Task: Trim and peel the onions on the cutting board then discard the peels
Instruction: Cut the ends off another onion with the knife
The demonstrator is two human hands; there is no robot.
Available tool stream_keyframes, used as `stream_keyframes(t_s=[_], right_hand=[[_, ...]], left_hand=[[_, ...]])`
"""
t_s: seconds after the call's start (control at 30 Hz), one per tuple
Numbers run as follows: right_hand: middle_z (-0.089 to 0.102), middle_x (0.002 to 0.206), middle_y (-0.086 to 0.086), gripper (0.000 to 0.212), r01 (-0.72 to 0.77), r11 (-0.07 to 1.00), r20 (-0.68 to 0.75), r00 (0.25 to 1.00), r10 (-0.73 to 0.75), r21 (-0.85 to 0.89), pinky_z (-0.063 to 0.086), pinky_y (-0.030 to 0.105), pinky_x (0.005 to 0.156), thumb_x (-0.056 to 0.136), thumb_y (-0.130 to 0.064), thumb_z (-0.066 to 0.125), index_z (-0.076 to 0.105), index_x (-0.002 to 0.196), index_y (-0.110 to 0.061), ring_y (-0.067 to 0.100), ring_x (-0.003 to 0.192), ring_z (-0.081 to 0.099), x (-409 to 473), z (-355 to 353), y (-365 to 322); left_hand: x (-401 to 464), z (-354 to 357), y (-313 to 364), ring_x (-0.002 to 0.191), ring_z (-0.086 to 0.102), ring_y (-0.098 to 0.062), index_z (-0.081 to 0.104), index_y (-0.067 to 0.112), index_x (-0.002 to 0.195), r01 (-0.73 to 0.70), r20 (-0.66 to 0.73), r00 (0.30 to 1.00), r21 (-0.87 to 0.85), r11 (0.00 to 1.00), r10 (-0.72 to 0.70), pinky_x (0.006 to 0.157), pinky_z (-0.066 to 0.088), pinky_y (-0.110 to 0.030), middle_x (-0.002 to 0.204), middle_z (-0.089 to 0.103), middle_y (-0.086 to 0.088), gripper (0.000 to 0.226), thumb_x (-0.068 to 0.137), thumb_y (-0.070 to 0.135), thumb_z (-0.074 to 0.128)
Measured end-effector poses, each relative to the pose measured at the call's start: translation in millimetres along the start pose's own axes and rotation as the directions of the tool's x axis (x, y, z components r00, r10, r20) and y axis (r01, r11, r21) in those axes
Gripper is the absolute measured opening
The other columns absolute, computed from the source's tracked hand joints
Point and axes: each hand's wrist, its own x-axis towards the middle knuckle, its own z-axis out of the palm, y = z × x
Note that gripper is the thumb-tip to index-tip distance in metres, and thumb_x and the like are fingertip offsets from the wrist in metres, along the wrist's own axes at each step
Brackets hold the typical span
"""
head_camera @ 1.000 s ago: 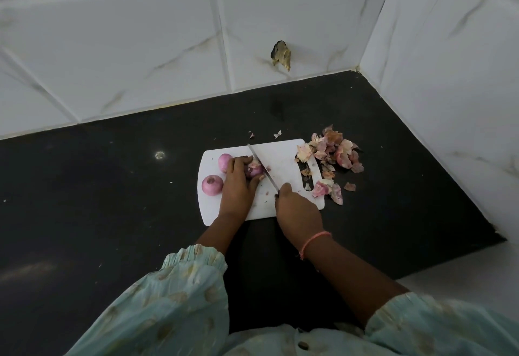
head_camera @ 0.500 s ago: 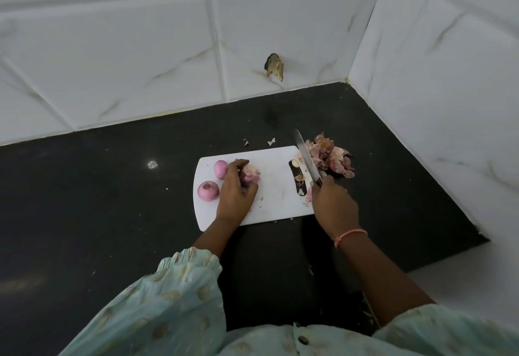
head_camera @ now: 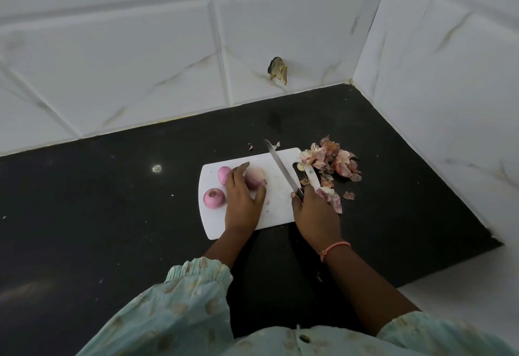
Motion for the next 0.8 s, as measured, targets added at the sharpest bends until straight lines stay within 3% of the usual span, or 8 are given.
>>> stream_keyframes(t_s=[0.13,0.3,0.43,0.53,0.63,0.73,0.8], right_hand=[[0.058,0.096,0.001,0.026,0.026,1.0,-0.006,1.0,-0.026,0.016,0.049,0.03,0.062,0.1,-0.038,0.043,0.049,0.112,-0.015,0.014,0.08,0.057,-1,0,1],[0.058,0.105,0.003,0.026,0.057,0.998,0.011,0.998,-0.057,0.026,0.05,0.035,0.067,0.099,-0.039,0.044,0.048,0.109,-0.015,0.021,0.092,0.061,-4,5,3],[0.058,0.107,0.004,0.029,0.033,0.995,0.014,0.999,-0.034,0.093,0.052,0.038,0.071,0.1,-0.04,0.043,0.05,0.112,-0.014,0.021,0.094,0.06,-3,4,3],[0.057,0.107,0.004,0.03,0.007,0.988,0.029,1.0,-0.011,0.153,0.05,0.037,0.074,0.101,-0.038,0.042,0.05,0.115,-0.013,0.021,0.095,0.059,-1,1,4],[0.059,0.096,0.003,0.028,-0.019,0.982,0.026,1.0,0.014,0.188,0.048,0.034,0.069,0.103,-0.036,0.04,0.053,0.11,-0.013,0.02,0.088,0.061,0,-3,4],[0.06,0.087,0.003,0.03,-0.026,0.982,0.031,0.999,0.021,0.188,0.048,0.035,0.066,0.103,-0.037,0.038,0.054,0.107,-0.012,0.021,0.083,0.062,0,-6,3],[0.061,0.087,0.004,0.03,-0.009,0.977,0.056,0.998,-0.003,0.212,0.05,0.037,0.069,0.103,-0.037,0.037,0.053,0.108,-0.012,0.023,0.085,0.063,1,-8,1]], left_hand=[[2,7,-1,0.133,0.033,-0.025,0.046,0.017,0.141,-0.006,-0.007,1.0,0.195,0.981,0.007,0.113,0.03,-0.039,0.142,0.038,-0.008,0.062,0.089,0.04,0.071],[3,8,2,0.124,0.043,-0.031,0.052,0.015,0.134,-0.048,-0.026,0.998,0.327,0.944,0.06,0.109,0.037,-0.045,0.135,0.048,-0.011,0.042,0.093,0.023,0.061],[2,6,-2,0.137,0.04,-0.029,0.058,0.02,0.131,-0.211,0.073,0.977,0.26,0.942,0.199,0.116,0.031,-0.042,0.146,0.051,0.0,0.047,0.091,0.001,0.046],[3,2,-1,0.152,0.021,-0.015,0.058,0.024,0.135,-0.146,0.089,0.987,0.118,0.982,0.136,0.122,0.019,-0.032,0.16,0.037,0.007,0.061,0.089,-0.01,0.036],[1,-1,4,0.146,0.031,-0.01,0.05,0.02,0.144,-0.076,0.067,0.995,0.008,0.997,0.075,0.121,0.028,-0.033,0.156,0.039,0.004,0.05,0.097,0.003,0.046],[1,2,4,0.135,0.038,-0.013,0.05,0.02,0.143,-0.076,0.065,0.996,0.127,0.989,0.068,0.114,0.029,-0.028,0.144,0.047,-0.001,0.053,0.094,0.03,0.065],[3,4,2,0.129,0.041,-0.015,0.053,0.019,0.141,-0.066,0.073,0.996,0.169,0.983,0.054,0.109,0.03,-0.026,0.138,0.05,-0.001,0.055,0.09,0.033,0.071]])
